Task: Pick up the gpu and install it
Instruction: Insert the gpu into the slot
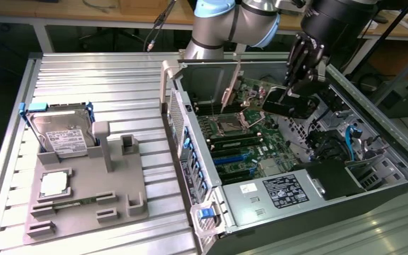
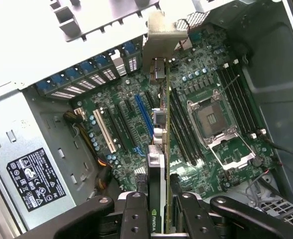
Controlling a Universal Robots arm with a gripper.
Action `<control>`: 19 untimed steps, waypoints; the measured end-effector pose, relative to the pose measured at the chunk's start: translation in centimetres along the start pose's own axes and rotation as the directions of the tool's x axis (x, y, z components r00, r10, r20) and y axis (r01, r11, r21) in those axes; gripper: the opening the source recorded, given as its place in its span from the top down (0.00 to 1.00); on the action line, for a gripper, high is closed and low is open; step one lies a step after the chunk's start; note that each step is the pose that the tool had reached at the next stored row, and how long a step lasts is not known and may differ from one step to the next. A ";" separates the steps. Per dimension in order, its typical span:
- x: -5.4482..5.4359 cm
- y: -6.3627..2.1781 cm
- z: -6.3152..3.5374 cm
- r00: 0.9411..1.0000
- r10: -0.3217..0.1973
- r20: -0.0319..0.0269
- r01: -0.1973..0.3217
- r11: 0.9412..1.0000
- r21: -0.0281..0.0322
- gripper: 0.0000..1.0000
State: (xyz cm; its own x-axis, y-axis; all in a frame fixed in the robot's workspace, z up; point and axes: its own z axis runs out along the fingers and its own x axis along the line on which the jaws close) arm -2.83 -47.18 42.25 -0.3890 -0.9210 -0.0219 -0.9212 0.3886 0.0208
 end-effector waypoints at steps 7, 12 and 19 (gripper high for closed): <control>0.0 0.00 0.00 0.997 -0.073 -0.001 0.073 0.997 -0.002 0.73; 0.0 0.00 0.00 0.994 -0.108 -0.002 0.108 0.994 -0.003 0.73; 0.0 0.00 0.00 0.987 -0.158 -0.003 0.158 0.987 -0.004 0.73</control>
State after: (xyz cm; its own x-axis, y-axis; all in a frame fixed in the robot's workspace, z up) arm -2.83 -47.18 42.25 -0.2384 -0.9709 -0.0218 -0.9710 0.2380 0.0209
